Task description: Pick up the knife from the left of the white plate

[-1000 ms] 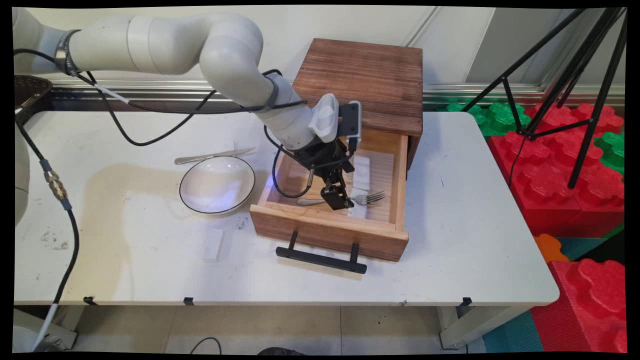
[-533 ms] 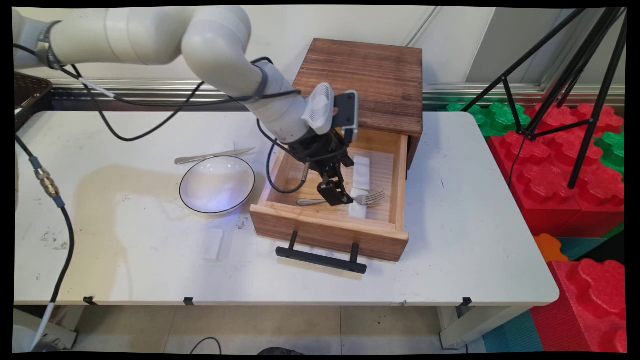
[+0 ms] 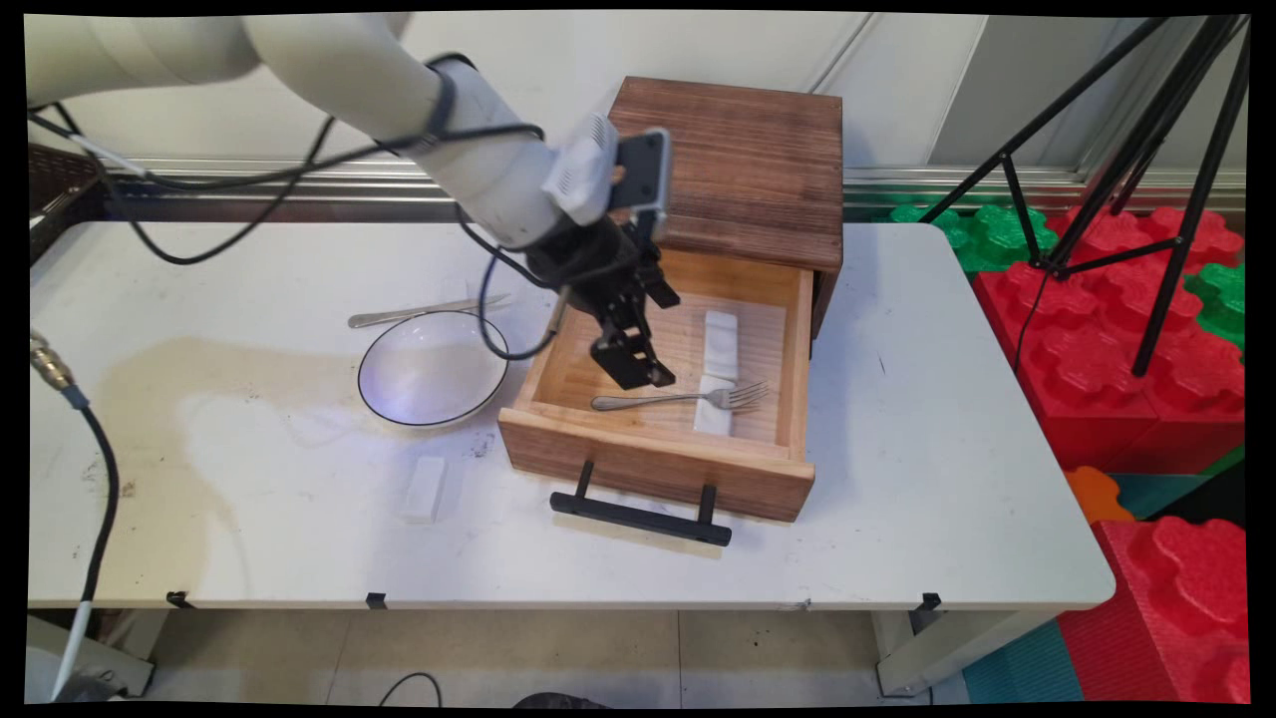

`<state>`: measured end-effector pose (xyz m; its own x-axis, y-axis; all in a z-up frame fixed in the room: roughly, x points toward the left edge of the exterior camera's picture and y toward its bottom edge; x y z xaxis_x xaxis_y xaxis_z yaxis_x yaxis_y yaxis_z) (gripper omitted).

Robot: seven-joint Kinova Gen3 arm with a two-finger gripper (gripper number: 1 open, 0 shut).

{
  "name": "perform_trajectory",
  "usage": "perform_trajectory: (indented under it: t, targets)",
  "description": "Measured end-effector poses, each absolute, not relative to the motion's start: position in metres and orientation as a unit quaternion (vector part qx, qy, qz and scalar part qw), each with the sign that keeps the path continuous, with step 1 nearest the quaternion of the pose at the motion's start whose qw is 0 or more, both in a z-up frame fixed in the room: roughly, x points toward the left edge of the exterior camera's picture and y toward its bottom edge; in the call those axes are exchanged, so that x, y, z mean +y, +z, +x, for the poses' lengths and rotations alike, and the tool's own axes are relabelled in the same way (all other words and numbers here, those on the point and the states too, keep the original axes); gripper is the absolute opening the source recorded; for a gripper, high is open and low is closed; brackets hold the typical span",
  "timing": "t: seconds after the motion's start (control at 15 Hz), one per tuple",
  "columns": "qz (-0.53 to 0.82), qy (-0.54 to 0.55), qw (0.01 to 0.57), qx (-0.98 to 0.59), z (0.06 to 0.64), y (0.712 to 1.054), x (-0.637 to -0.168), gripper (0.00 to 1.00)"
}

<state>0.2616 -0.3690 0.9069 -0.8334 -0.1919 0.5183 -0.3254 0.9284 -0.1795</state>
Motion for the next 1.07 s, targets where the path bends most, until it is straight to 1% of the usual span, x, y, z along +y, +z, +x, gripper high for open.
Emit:
perform_trajectory:
  t: [0.33,0.67,1.07]
  targets:
    - [0.144,0.135,0.272,-0.942,0.293,0.943,-0.35,1.0]
    - [0.157,0.138,0.283,-0.936,0.34,0.975,-0.331,1.0]
    - [0.172,0.143,0.279,-0.934,0.391,0.999,-0.318,1.0]
